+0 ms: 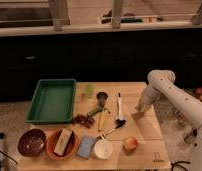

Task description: Wipe table surface with towel

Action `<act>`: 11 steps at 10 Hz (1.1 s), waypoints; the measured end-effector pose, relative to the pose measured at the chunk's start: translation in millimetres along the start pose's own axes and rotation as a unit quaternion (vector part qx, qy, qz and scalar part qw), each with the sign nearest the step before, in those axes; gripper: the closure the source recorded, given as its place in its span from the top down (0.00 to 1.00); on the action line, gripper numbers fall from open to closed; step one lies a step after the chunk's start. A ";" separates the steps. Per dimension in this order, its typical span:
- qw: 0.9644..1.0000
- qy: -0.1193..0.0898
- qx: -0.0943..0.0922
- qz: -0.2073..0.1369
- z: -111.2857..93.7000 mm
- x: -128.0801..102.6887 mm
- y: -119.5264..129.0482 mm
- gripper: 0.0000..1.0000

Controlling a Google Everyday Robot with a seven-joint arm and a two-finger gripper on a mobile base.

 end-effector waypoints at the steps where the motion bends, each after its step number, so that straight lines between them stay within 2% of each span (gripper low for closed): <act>1: 1.000 -0.006 -0.001 0.000 2.0 0.2 0.8 0.00; 5: 1.000 -0.023 -0.008 0.001 10.6 -0.3 -0.2 0.00; 9: 1.000 -0.025 -0.015 0.012 18.8 9.7 -2.4 0.00; 11: 1.000 -0.023 -0.016 0.009 22.2 7.6 -8.8 0.00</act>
